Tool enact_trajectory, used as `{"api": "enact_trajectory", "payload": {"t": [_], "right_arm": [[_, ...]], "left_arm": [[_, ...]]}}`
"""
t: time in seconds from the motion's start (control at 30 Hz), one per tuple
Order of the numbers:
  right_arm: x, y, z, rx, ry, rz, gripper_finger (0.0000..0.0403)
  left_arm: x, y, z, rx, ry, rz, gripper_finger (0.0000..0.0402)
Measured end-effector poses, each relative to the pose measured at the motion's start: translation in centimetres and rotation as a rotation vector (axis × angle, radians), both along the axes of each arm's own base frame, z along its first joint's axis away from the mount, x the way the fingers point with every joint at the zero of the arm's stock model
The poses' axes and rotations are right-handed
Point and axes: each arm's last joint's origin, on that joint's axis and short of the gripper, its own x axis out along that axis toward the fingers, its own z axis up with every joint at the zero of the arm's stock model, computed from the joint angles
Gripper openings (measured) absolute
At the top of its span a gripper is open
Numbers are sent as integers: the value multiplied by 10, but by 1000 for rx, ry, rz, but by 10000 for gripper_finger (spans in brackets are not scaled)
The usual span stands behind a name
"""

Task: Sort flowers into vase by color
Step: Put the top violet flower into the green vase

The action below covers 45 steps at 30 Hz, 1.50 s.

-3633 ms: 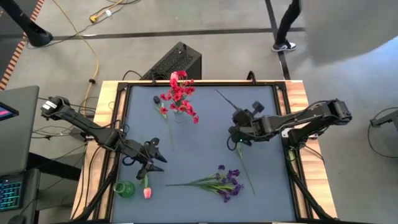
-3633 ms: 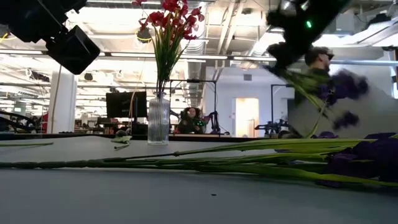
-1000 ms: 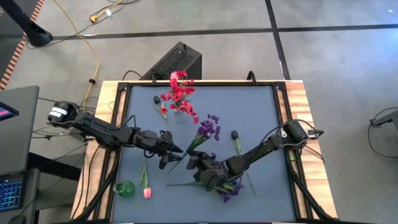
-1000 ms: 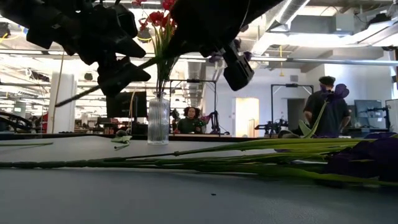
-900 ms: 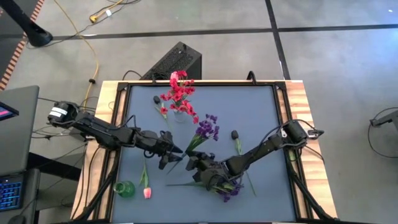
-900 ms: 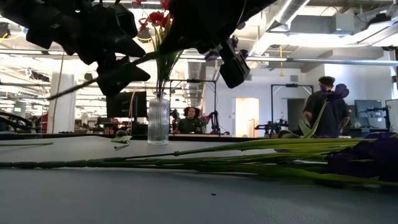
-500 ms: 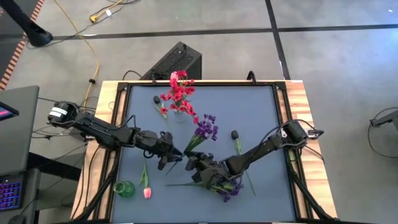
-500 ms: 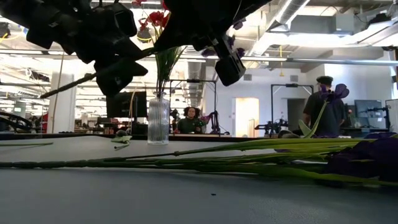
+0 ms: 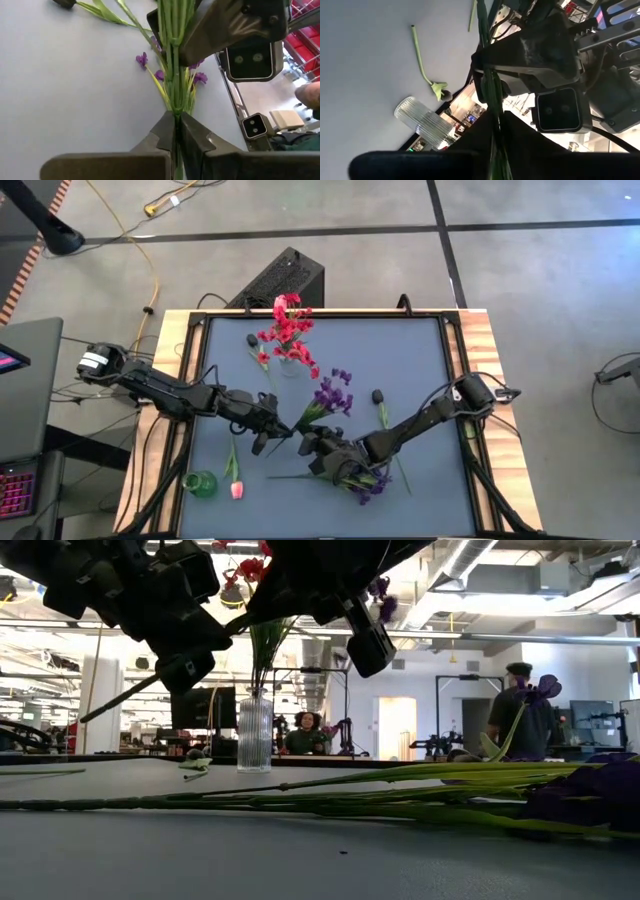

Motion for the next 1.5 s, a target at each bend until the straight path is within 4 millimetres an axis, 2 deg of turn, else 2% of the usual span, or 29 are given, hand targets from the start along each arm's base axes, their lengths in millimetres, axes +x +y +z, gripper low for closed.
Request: {"api": "enact_trajectory", "payload": {"t": [0.17,0.37,0.5,0.67,0.8,1.0,1.23,1.37,1.5], "right_arm": [[0,1,0,37,-25,-8,112],[-4,7,-3,338,-204,-86,173],[-14,18,-10,461,-225,-119,207],[-29,30,-20,514,-229,-186,222],[-38,33,-26,567,-243,-240,222],[-43,25,-32,621,-259,-328,216],[-39,17,-33,649,-276,-357,215],[-37,13,-32,656,-287,-367,215],[-37,14,-32,668,-294,-370,214]], "left_arm": [[0,0,0,5,-1,1,1],[0,0,0,17,-6,-5,0],[-1,0,3,35,-28,-17,0],[-7,0,16,55,-99,-85,0],[-16,-6,31,82,-196,-209,0],[-40,-21,60,55,-362,-424,0],[-84,-29,93,48,-573,-634,0],[-111,-26,103,40,-621,-686,0],[-135,-22,104,44,-628,-742,0]]}}
